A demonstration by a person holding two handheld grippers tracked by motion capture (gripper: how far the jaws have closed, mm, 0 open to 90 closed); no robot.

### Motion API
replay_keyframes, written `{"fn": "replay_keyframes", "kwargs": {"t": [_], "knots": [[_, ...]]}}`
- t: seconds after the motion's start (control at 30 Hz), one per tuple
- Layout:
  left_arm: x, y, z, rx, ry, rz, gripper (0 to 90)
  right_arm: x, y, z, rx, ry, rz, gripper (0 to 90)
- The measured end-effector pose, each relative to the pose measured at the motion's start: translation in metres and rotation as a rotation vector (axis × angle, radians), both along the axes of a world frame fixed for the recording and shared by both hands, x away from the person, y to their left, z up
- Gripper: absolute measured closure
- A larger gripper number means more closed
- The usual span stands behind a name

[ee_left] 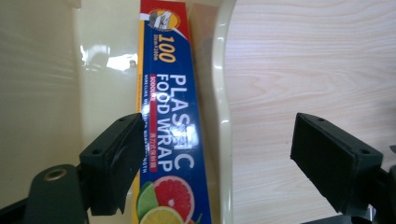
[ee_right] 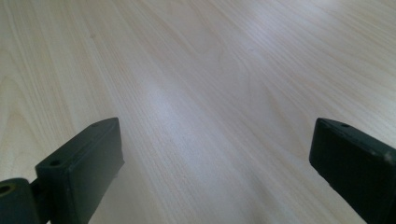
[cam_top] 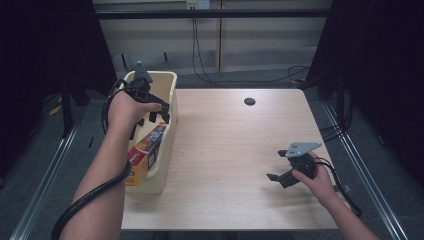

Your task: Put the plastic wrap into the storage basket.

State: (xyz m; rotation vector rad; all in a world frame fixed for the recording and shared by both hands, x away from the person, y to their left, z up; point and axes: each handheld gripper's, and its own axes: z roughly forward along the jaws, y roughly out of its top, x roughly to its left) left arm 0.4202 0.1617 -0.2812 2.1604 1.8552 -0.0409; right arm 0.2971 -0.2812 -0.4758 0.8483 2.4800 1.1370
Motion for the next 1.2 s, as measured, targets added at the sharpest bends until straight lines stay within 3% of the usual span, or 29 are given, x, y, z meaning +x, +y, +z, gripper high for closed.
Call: {"fn": "replay_keyframes", "kwargs": {"t": [0.5, 1.07, 1.2], "knots": [[-0.004, -0.029, 0.005, -0.047, -0.028, -0.077, 17.5, -0.001, -0.001, 0.002, 0.004, -0.003, -0.005, 2.3], [-0.009, -0.08, -0.01, -0.085, -0.056, -0.236, 16.1, -0.002, -0.001, 0.002, 0.004, -0.006, -0.009, 2.3], [-0.01, -0.088, -0.017, -0.096, -0.061, -0.252, 14.8, -0.002, -0.001, 0.002, 0.005, -0.007, -0.007, 2.3]]}}
